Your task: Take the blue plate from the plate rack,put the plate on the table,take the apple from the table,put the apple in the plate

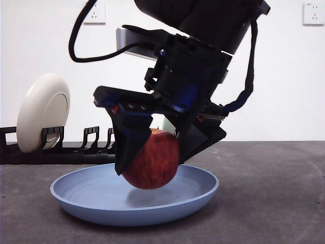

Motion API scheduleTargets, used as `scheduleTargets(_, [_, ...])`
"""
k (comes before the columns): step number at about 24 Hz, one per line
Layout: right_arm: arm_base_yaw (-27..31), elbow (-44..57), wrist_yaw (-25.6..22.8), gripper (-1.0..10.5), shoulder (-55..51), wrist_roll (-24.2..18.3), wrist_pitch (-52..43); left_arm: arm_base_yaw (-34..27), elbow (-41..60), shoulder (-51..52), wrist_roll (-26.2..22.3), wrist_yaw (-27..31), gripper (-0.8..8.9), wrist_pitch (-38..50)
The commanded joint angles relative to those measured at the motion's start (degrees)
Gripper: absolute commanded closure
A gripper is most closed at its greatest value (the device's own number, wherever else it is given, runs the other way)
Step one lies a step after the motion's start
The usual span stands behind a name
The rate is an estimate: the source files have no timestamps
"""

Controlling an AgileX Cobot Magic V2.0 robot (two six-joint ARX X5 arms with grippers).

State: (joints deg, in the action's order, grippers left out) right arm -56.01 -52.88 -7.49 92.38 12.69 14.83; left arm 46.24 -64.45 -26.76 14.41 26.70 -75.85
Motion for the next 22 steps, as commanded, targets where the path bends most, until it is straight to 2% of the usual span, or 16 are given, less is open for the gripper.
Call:
scheduleTargets(1, [-0.22,0.35,0.02,9.0,-0.31,0.83,-1.7,-0.24,0.31,0.24,0.87,-0.09,8.22,0.13])
scheduleTargets(5, [-0.17,0.35,0.02,7.2,-0.24,0.28,-1.84,-0.24,0.31,0.24,0.85,-0.11,8.22,0.13])
scheduleTargets(11, [-0.17,0.35,0.04,7.1,0.39,-0.22,-1.9,-0.24,0.31,0.24,0.85,-0.17,8.22,0.13])
scheduleTargets(16, [-0.17,0.35,0.02,5.9,0.46,-0.2,-1.9,-0.24,0.31,0.24,0.87,-1.64,8.22,0.13])
scheduleTargets(22, [-0.17,0.35,0.0,5.9,0.46,-0.13,-1.86,-0.24,0.31,0.24,0.85,-1.64,8.22,0.13])
